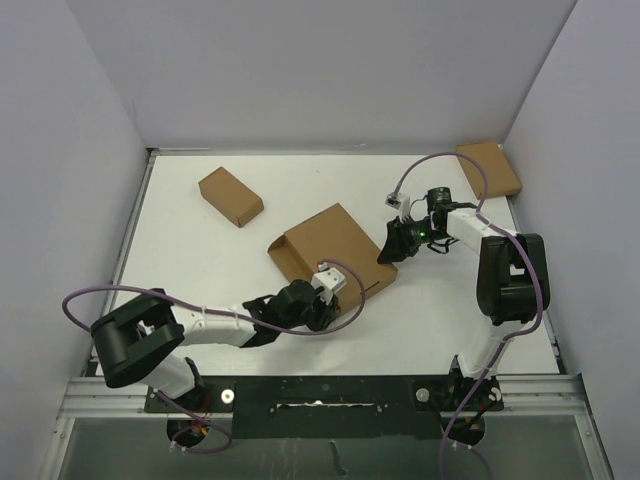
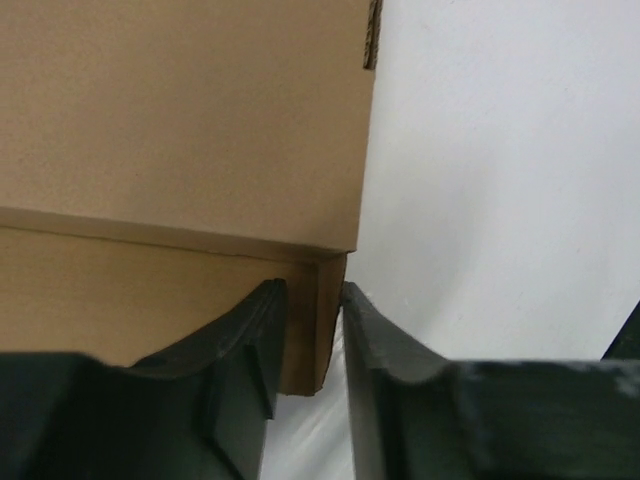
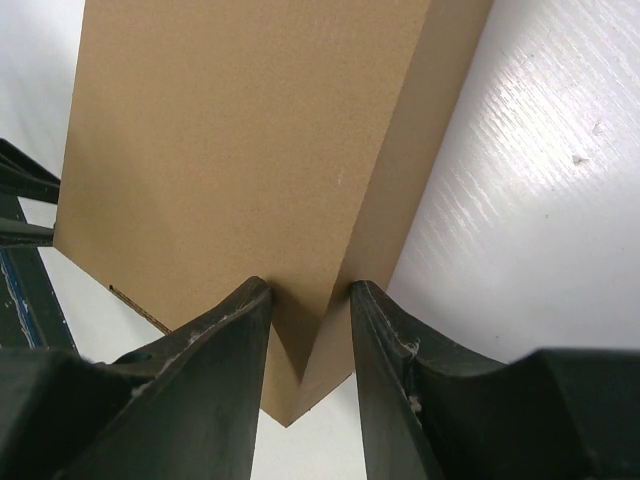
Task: Fold the paper box
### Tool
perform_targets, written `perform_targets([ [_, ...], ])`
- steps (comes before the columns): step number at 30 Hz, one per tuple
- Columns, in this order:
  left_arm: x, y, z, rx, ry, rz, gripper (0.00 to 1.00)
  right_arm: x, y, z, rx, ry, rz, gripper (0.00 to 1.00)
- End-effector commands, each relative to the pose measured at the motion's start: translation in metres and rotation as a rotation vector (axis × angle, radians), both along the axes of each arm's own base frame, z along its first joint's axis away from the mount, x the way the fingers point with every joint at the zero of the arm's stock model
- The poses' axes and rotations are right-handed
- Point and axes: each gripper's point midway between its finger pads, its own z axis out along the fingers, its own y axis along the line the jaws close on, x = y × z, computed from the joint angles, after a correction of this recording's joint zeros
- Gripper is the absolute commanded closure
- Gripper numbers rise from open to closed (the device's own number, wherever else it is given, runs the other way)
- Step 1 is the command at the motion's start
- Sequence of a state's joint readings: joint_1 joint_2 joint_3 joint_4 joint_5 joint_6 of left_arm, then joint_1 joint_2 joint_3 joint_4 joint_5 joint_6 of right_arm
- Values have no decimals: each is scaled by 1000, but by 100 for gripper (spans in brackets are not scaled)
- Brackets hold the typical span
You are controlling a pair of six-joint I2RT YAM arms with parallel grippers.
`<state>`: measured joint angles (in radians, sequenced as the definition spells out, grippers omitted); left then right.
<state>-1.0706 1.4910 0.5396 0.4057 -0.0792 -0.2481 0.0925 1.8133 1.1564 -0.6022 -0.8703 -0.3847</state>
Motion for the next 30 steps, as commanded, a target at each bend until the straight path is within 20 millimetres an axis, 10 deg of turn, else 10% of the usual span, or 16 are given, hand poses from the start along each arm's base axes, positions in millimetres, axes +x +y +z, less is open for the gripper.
perform_targets([
  [1,6,1,30,-44,52,67,66,6,-8,-16,-85,-17,5,64],
  [18,29,79,88,-330,261,455,2,6,-8,-17,-86,-16,6,63],
  [30,75,137,69,-614,404,715,2,5,-7,-18,-85,-13,10,63],
])
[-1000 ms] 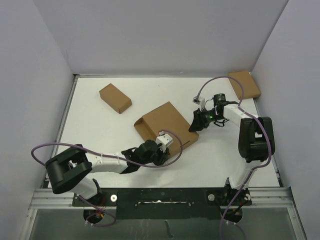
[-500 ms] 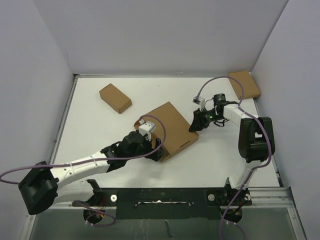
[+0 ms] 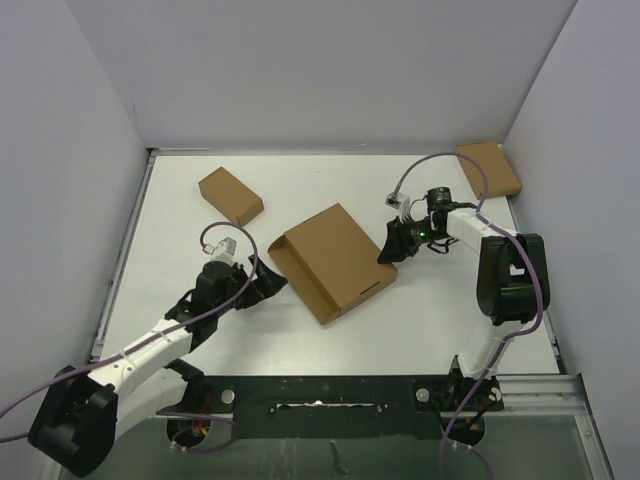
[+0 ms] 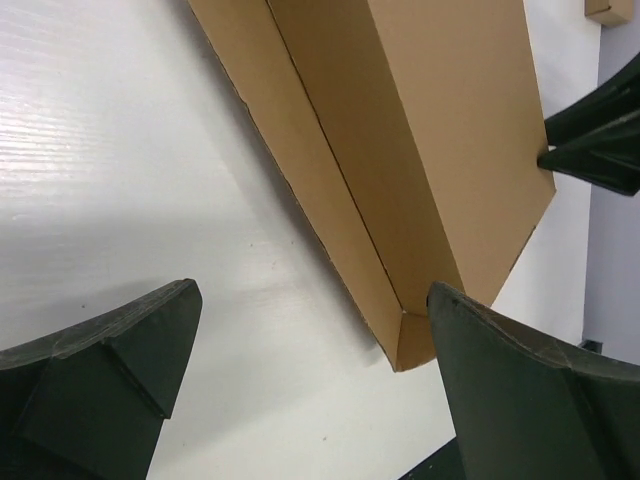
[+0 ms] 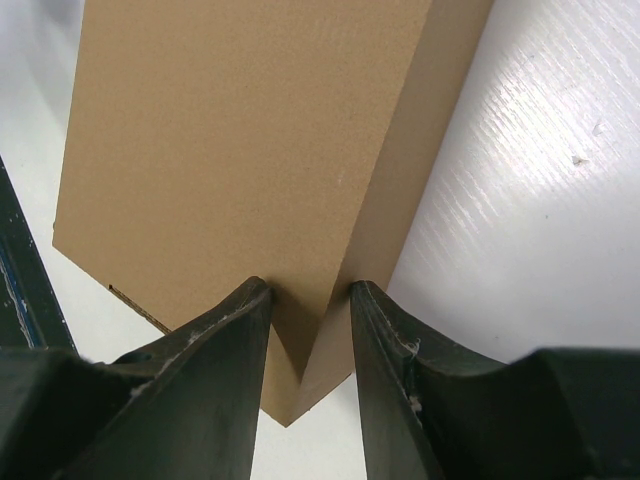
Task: Fold the paper box
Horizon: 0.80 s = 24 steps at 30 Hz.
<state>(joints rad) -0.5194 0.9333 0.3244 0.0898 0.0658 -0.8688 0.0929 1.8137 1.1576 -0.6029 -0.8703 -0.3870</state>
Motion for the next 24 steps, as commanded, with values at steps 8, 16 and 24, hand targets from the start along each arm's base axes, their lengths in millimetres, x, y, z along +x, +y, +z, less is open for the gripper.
perform_targets([
  [8,67,-9,16,-215,-64,114,2,5,-6,-18,-82,-9,13,63],
  [16,102,-19,7,-261,-77,133,2,5,-5,-18,-82,-11,18,63],
  [24,124,-26,-13,-273,-47,161,2,5,-5,-17,-79,-11,17,63],
])
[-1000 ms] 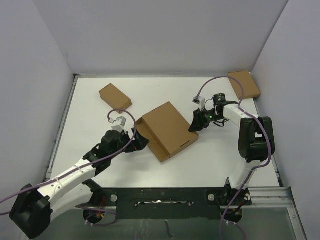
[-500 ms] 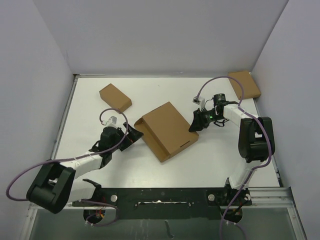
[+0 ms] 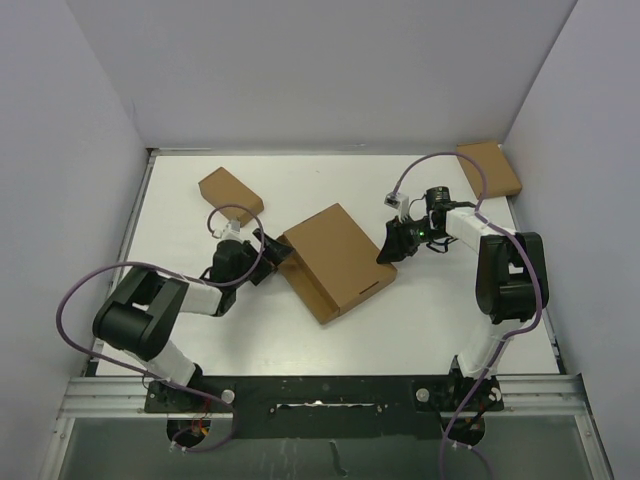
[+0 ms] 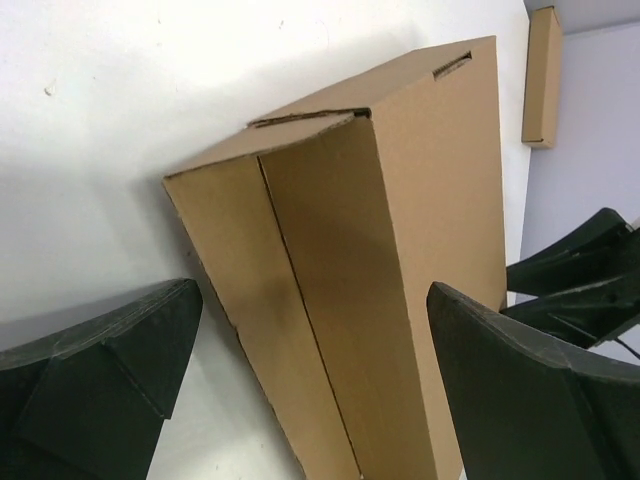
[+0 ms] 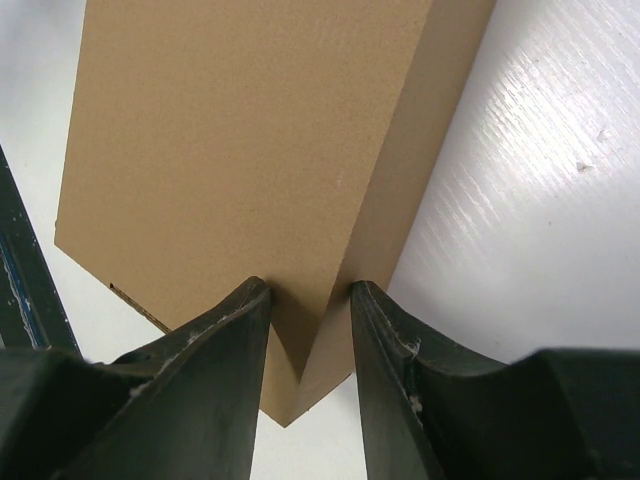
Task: Fold the paper box
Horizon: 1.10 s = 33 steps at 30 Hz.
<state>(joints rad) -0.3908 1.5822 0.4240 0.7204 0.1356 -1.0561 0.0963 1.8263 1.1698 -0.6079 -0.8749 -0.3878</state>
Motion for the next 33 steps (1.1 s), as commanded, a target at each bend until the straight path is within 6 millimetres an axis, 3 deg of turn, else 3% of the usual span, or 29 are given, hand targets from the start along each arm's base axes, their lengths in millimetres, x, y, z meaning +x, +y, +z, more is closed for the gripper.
perform_targets([
  [1,29,-9,17,-66,-71,27,2,4,-7,-16,-84,-18,14,63],
  [7,43,-13,9,-73,-39,38,7,4,-7,-16,-83,-17,14,63],
  [14,42,-10,-10,43,105,43,35,3,-5,-18,-87,-14,21,63],
  [20,38,-10,-22,162,215,27,48,2,-3,-20,-91,-13,28,63],
  [22,43,-15,-16,184,206,17,49,2,-3,-19,-92,-15,28,63],
  [29,44,-22,-16,280,270,-4,81,2,-2,-20,-93,-13,31,63],
  [33,42,-24,-19,355,336,6,86,1,-2,-20,-95,-11,31,63],
])
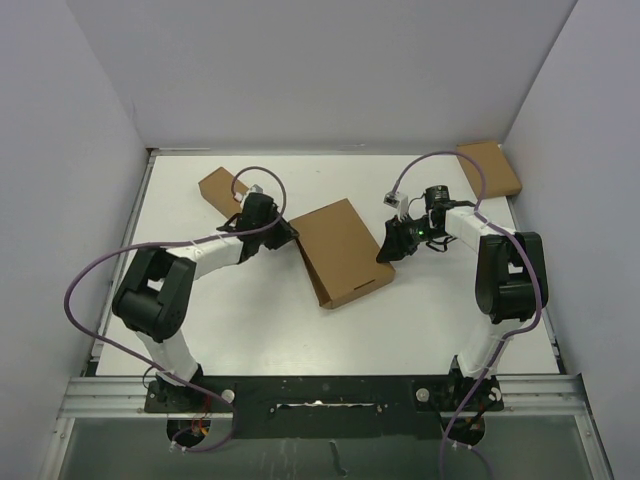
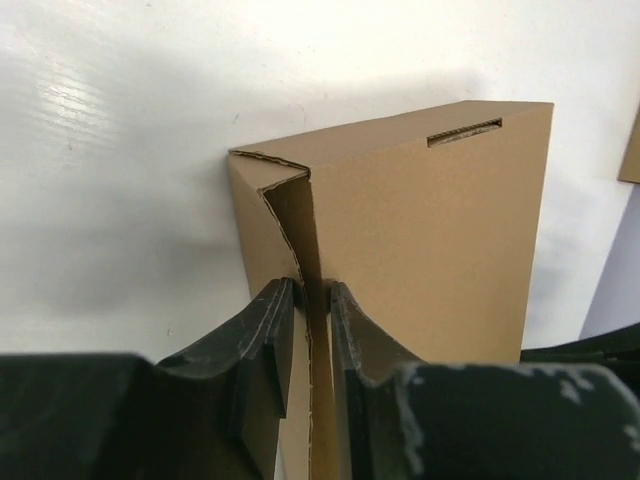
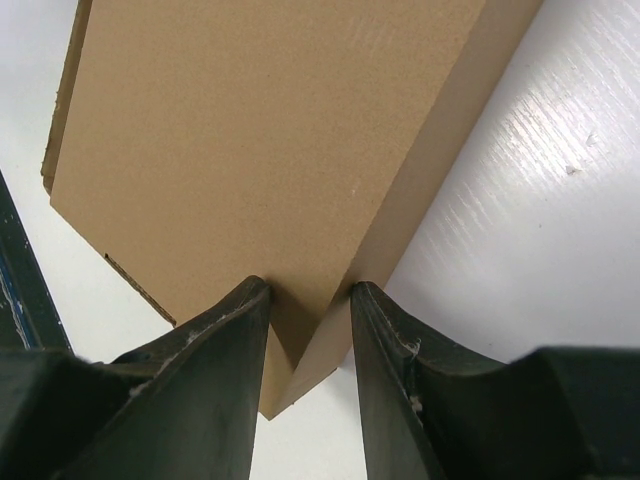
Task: Fold the paper box
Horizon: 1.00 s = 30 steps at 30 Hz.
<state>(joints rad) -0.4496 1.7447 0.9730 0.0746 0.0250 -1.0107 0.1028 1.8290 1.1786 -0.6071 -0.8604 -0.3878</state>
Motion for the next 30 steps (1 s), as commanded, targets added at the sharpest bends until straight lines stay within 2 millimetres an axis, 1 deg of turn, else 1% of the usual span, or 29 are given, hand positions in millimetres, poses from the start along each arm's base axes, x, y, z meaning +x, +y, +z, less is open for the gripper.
perform_targets([
  [1,-21,10,-34,183,163,-4,87,-1,-2,-20,-81,-4,30,63],
  [6,-20,3,-29,195,140,-33,88,-1,-2,-19,-81,-7,30,63],
  [8,-20,3,-23,203,120,-47,86,0,-3,-19,-81,-9,29,63],
  [11,-20,9,-7,224,76,-44,71,0,-3,-19,-81,-8,28,63],
  [13,-22,15,1,235,49,-34,55,0,-3,-18,-81,-10,30,63],
  [15,-21,22,7,226,16,-22,43,0,-3,-18,-82,-10,29,63],
  [17,-18,26,9,190,-4,-18,37,0,-3,-18,-81,-9,30,63],
  [19,-12,29,9,155,-8,-15,35,0,-3,-18,-84,-9,29,63],
  [21,-1,30,10,119,-21,-12,35,0,-3,-19,-83,-9,29,63],
  [26,20,22,7,93,-24,-26,34,0,-3,-19,-83,-7,30,63],
  [30,31,21,3,87,-14,-21,36,0,-3,-19,-82,-7,32,63],
])
